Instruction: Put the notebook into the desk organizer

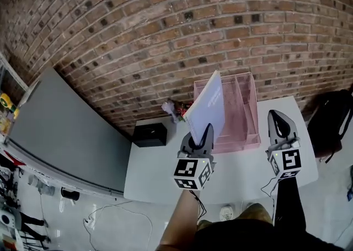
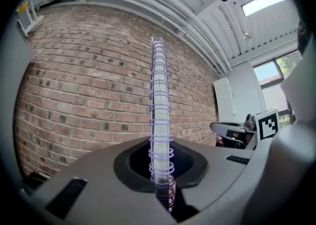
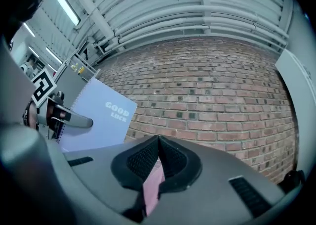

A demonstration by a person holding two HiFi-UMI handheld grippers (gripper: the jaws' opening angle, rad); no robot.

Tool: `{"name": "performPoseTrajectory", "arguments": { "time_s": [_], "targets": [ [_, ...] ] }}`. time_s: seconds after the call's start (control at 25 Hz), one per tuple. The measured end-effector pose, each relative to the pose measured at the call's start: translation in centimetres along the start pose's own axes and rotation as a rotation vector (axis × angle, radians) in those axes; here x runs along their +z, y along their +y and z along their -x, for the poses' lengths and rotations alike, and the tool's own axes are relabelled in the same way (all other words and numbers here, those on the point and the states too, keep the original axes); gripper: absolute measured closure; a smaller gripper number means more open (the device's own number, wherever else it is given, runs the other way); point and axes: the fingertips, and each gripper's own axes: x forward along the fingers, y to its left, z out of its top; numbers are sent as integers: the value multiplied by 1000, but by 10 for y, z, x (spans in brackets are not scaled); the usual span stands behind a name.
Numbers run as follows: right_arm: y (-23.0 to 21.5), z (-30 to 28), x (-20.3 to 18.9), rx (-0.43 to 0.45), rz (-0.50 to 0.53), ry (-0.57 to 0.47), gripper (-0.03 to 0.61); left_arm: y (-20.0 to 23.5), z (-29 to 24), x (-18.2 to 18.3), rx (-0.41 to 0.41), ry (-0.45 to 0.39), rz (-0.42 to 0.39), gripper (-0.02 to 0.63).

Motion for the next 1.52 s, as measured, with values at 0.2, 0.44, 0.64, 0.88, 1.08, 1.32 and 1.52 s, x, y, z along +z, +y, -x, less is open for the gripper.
{"name": "performPoseTrajectory", "arguments": {
  "time_s": [0.2,0.44,0.64,0.88,1.08,1.32,1.52],
  "targets": [
    [-14,-3,-6,-24,13,15,557,-4,-25,-6,-68,44,96,574],
    [-33,-27,-5,-2,44,17,557,-10,-68,-28,-169,194,225,574],
    [-45,-49,-8,24,48,13,557,-1,-94,-50,-198,293,348,574],
    [-50,-68,-19,59,52,21,558,44,-112,-67,-5,449,169,566],
    [-52,-82,-25,77,56,24,557,61,-123,-94,73,620,-56,560],
    [-51,-94,-33,99,68,42,557,69,-133,-118,92,739,-160,560],
    [-51,-100,-42,104,71,68,557,74,-147,-131,73,828,-190,560]
  ]
}}
